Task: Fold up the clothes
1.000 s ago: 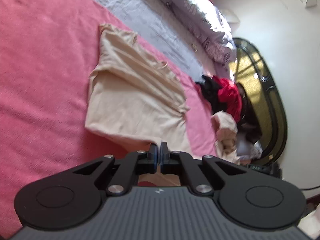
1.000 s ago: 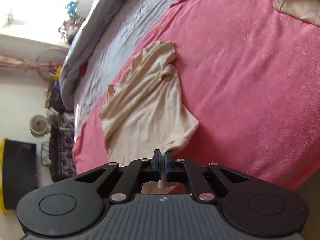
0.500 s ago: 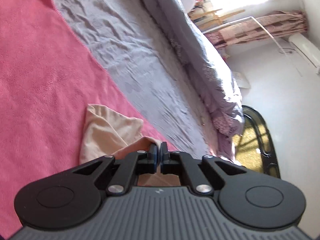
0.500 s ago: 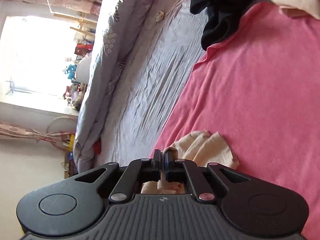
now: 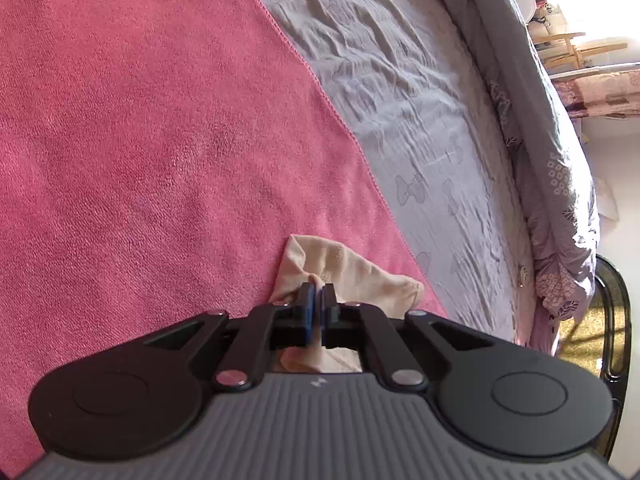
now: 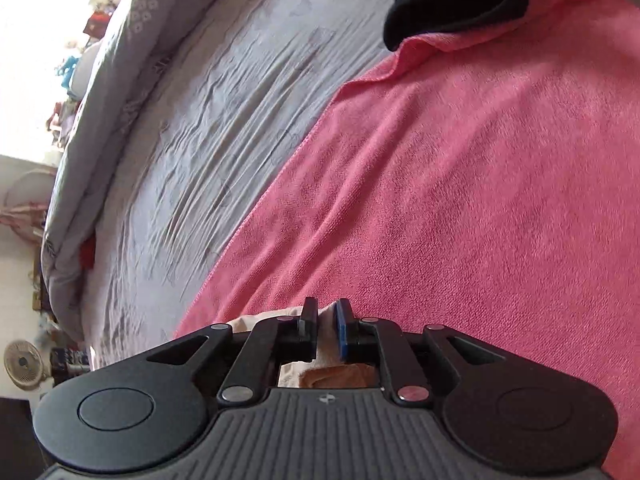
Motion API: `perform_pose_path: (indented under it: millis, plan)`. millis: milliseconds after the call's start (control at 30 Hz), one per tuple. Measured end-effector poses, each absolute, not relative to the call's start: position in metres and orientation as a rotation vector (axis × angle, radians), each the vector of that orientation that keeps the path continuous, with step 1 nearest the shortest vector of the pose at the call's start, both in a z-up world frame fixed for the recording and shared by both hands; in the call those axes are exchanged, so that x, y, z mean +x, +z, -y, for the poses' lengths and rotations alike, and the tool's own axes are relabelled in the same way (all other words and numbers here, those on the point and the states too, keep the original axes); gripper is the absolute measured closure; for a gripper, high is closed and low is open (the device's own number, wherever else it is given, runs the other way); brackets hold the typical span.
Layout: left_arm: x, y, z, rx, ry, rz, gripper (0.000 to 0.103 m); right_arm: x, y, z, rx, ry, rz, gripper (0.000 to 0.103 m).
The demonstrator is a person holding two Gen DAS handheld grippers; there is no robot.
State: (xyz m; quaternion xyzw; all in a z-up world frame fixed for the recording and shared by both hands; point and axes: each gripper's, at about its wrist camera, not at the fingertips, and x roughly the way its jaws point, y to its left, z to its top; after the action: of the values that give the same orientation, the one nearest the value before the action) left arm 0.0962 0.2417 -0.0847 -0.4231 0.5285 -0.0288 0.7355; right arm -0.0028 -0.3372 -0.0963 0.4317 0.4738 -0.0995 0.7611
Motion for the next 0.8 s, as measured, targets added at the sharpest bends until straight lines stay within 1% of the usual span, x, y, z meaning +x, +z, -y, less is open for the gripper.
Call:
perform_pose_path:
  millis: [33,67,100,200,233,300,367,433,467,500,567,667,800]
  plan:
    - [0.099,-0.083,-0.244,-0.916,-0.057,-1.159,0.103,-0.001,-0.091,0.336,0.857,-0.213,-1.036,0.070]
    - [0.102,-0.081,-0.247,-0.885,-0.043,-1.167,0.102,0.000,-0.085,0.333,0.759,-0.216,-1.044,0.061]
    - [0.106,-0.079,-0.249,-0.848,-0.030,-1.178,0.103,0.001,-0.080,0.329,0.652,-0.214,-1.052,0.059]
    - [0.108,-0.060,-0.244,-0.628,-0.058,-1.203,0.102,-0.008,-0.062,0.311,0.355,-0.174,-1.067,0.059]
    - [0.104,-0.050,-0.238,-0.512,-0.093,-1.207,0.102,-0.018,-0.053,0.302,0.275,-0.114,-1.070,0.059]
    - [0.076,-0.030,-0.221,-0.256,-0.203,-1.203,0.102,-0.046,-0.041,0.281,0.110,-0.004,-1.079,0.054]
    - [0.038,-0.018,-0.206,-0.134,-0.325,-1.226,0.101,-0.078,-0.033,0.256,-0.030,0.105,-1.102,0.053]
    - [0.001,-0.012,-0.196,-0.103,-0.419,-1.264,0.100,-0.101,-0.031,0.242,-0.057,0.177,-1.119,0.053]
    - [-0.015,-0.011,-0.192,-0.091,-0.442,-1.278,0.093,-0.112,-0.030,0.236,-0.053,0.202,-1.127,0.053]
    - [-0.031,-0.011,-0.189,-0.079,-0.465,-1.292,0.083,-0.117,-0.030,0.234,-0.022,0.204,-1.130,0.053]
    - [-0.051,-0.016,-0.182,-0.055,-0.462,-1.298,0.077,-0.118,-0.032,0.233,0.058,0.211,-1.140,0.054]
    - [-0.057,-0.025,-0.186,-0.094,-0.423,-1.299,0.078,-0.117,-0.030,0.233,0.169,0.300,-1.150,0.054]
    - [-0.058,-0.021,-0.192,-0.077,-0.431,-1.255,0.077,-0.115,-0.025,0.221,0.101,0.392,-1.138,0.053]
